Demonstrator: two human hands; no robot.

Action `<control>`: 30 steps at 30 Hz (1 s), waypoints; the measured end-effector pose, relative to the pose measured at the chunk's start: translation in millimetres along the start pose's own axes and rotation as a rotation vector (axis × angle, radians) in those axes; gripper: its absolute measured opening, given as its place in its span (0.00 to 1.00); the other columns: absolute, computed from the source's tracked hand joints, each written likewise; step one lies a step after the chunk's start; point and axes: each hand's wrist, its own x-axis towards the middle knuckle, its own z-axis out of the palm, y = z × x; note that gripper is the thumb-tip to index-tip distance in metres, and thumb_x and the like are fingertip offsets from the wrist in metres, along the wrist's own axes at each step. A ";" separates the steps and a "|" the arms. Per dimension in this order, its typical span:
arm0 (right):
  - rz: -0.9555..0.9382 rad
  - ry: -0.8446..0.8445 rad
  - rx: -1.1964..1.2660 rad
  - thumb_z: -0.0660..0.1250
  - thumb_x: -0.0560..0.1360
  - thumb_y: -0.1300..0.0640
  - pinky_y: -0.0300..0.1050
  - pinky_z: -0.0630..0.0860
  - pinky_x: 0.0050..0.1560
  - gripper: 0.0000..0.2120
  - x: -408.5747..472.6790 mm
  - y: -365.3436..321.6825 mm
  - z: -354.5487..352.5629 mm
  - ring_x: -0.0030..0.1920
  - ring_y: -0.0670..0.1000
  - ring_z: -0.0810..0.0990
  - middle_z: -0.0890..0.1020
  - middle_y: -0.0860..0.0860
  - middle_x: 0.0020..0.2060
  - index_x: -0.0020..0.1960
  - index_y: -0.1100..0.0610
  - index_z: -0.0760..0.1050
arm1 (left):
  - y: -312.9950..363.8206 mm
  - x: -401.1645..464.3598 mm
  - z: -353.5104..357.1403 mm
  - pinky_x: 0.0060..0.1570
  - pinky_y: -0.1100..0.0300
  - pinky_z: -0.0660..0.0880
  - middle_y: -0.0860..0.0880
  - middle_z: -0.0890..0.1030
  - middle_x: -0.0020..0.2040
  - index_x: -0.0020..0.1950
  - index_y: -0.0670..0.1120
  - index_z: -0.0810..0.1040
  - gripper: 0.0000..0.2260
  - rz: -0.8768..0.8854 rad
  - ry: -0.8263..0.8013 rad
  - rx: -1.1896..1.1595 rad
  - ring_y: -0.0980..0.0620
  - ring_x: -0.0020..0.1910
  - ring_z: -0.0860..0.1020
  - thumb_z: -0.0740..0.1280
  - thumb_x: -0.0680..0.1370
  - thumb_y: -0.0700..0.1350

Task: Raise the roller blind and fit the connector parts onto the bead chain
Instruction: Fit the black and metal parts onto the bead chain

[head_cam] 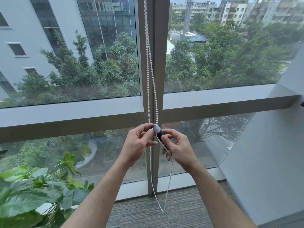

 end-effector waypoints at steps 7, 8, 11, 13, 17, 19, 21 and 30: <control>-0.015 0.033 -0.104 0.70 0.77 0.56 0.43 0.74 0.24 0.08 2.0 2.3 -1.2 0.28 0.54 0.79 0.78 0.57 0.47 0.54 0.46 0.81 | 1.0 1.5 0.0 0.47 0.42 0.83 0.37 0.84 0.49 0.53 0.40 0.83 0.12 0.007 0.010 0.016 0.45 0.48 0.83 0.63 0.77 0.43; -0.020 0.039 -0.116 0.71 0.77 0.56 0.43 0.74 0.24 0.08 1.6 2.3 -1.0 0.28 0.54 0.79 0.79 0.57 0.46 0.54 0.46 0.81 | 0.7 2.0 0.1 0.46 0.44 0.83 0.38 0.85 0.48 0.52 0.41 0.84 0.11 0.017 0.014 0.031 0.45 0.47 0.83 0.65 0.78 0.45; -0.033 0.066 -0.159 0.72 0.76 0.56 0.44 0.75 0.24 0.09 -0.2 2.4 -1.1 0.28 0.52 0.80 0.79 0.58 0.45 0.55 0.48 0.81 | -2.6 3.5 0.1 0.43 0.49 0.83 0.42 0.86 0.43 0.47 0.45 0.85 0.07 0.034 0.059 0.065 0.45 0.44 0.85 0.70 0.78 0.47; -0.048 0.094 -0.195 0.72 0.75 0.57 0.45 0.76 0.25 0.09 -1.2 2.0 -0.9 0.29 0.52 0.80 0.80 0.62 0.46 0.54 0.49 0.81 | -4.8 4.3 -0.7 0.42 0.50 0.83 0.44 0.86 0.42 0.46 0.46 0.86 0.05 0.024 0.071 0.051 0.47 0.43 0.85 0.70 0.78 0.44; -0.116 0.148 -0.298 0.74 0.74 0.57 0.53 0.80 0.27 0.10 -1.2 -1.2 0.2 0.33 0.58 0.81 0.79 0.59 0.49 0.52 0.45 0.81 | -7.0 3.2 -2.3 0.41 0.52 0.83 0.45 0.86 0.42 0.47 0.45 0.86 0.05 -0.016 0.067 -0.006 0.49 0.44 0.84 0.71 0.78 0.43; -0.133 0.163 -0.359 0.74 0.74 0.56 0.55 0.82 0.32 0.10 -0.6 -1.9 0.4 0.37 0.59 0.82 0.78 0.56 0.50 0.53 0.46 0.81 | -7.8 2.1 -2.3 0.41 0.53 0.83 0.46 0.87 0.43 0.48 0.45 0.86 0.05 -0.040 0.073 -0.036 0.50 0.45 0.84 0.71 0.78 0.43; -0.130 0.169 -0.371 0.74 0.73 0.56 0.58 0.81 0.36 0.10 -0.3 -1.2 0.3 0.40 0.59 0.82 0.78 0.54 0.50 0.53 0.48 0.81 | -8.8 1.7 -1.8 0.43 0.52 0.83 0.45 0.87 0.44 0.49 0.45 0.86 0.05 -0.055 0.071 -0.053 0.50 0.45 0.84 0.71 0.77 0.43; -0.130 0.108 -0.329 0.72 0.75 0.58 0.52 0.81 0.29 0.07 -2.9 -6.0 1.9 0.30 0.52 0.81 0.83 0.52 0.42 0.52 0.51 0.79 | -12.7 0.1 -3.4 0.45 0.51 0.82 0.45 0.87 0.45 0.50 0.45 0.86 0.11 -0.078 0.012 -0.096 0.51 0.46 0.84 0.74 0.73 0.50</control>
